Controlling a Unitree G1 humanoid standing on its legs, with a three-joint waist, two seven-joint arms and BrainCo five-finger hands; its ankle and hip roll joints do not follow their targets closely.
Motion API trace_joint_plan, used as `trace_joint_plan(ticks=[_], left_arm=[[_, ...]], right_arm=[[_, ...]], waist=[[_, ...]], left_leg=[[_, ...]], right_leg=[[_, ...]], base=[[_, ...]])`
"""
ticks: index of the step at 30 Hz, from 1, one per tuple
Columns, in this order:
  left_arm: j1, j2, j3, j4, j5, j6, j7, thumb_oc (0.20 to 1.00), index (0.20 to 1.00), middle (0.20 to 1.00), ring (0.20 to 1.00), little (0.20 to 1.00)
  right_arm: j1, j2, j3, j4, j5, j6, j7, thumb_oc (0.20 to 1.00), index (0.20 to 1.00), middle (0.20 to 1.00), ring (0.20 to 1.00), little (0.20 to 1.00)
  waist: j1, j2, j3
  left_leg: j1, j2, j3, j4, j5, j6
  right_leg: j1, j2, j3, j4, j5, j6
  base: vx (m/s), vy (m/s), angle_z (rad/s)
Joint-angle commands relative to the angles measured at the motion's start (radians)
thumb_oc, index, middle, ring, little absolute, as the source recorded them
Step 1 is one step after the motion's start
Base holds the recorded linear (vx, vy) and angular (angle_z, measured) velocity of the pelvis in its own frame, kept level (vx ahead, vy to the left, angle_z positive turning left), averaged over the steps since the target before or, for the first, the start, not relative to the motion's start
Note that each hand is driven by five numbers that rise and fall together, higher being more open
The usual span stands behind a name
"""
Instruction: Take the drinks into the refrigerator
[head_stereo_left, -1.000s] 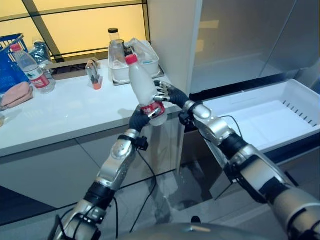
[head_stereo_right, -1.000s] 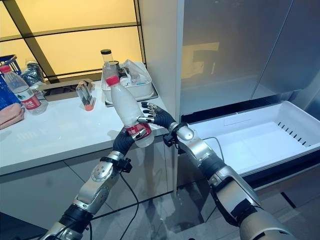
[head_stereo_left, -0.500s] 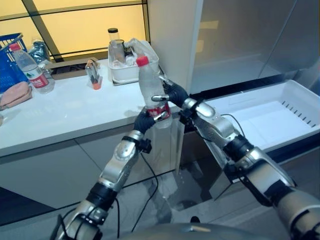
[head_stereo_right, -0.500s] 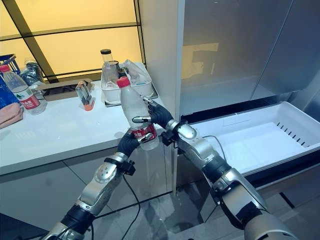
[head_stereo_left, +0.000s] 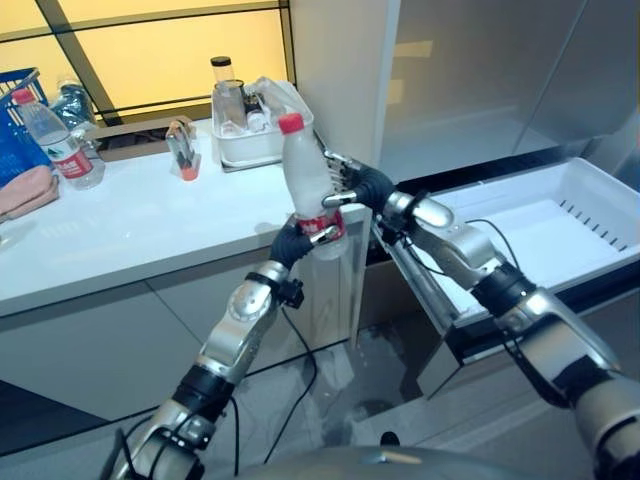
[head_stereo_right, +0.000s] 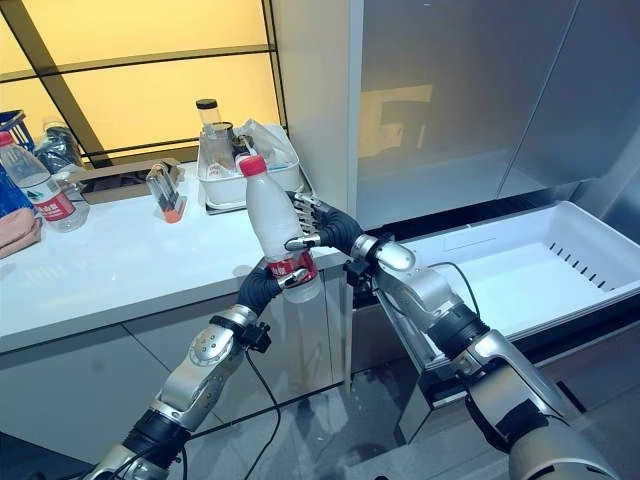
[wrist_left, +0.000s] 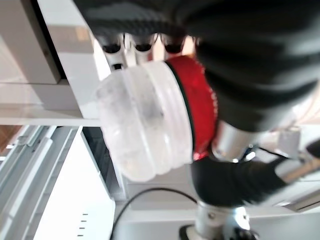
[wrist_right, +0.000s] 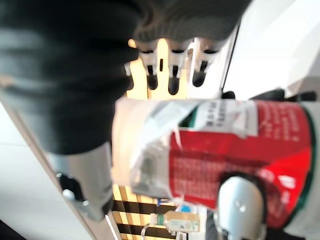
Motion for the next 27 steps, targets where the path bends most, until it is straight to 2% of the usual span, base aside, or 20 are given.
trace_joint_plan(ticks=[1,12,21,27], left_arm=[[-0.195,-0.014,-0.042,-0.104,-0.019,-0.116,-0.009,0.200,0.200,0.200,0.200,0.200],[-0.220,-0.046,-0.060,-0.111,-0.032,-0.108,0.015,0.200,0.200,0.200,0.200,0.200],[-0.203,-0.044,-0.060,-0.136,-0.048,-0.106,0.013,0.200,0.200,0.200,0.200,0.200],[-0.192,-0.053,-0.086,-0.165,-0.101,-0.102,-0.003,0.200,0.200,0.200,0.200,0.200]], right_arm=[[-0.145,0.054,0.007,0.071,-0.100,-0.049,-0.033,1.000,1.000,1.000,1.000,1.000],[-0.158,0.206,-0.006,0.106,-0.208,-0.083,-0.096,1.000,1.000,1.000,1.000,1.000],[-0.148,0.240,-0.009,0.127,-0.201,-0.086,-0.107,1.000,1.000,1.000,1.000,1.000],[-0.191,0.271,-0.007,0.259,-0.199,-0.080,-0.126,1.000,1.000,1.000,1.000,1.000]], waist=[[0.013,-0.032,-0.040],[0.024,-0.029,-0.039],[0.033,-0.029,-0.038],[0.045,-0.027,-0.040]], left_leg=[[-0.070,-0.063,-0.009,0.045,-0.011,0.075],[-0.086,-0.066,-0.015,0.044,0.003,0.078],[-0.085,-0.066,-0.019,0.039,0.005,0.078],[-0.078,-0.066,-0.021,0.034,-0.001,0.077]], right_leg=[[0.092,-0.024,-0.030,0.108,-0.143,0.035],[0.085,-0.027,-0.033,0.100,-0.131,0.033],[0.092,-0.029,-0.034,0.093,-0.128,0.034],[0.100,-0.028,-0.038,0.086,-0.132,0.035]], base=[[0.00,0.000,0.00],[-0.01,0.001,0.00],[0.00,0.000,0.00],[0.01,0.001,0.00]])
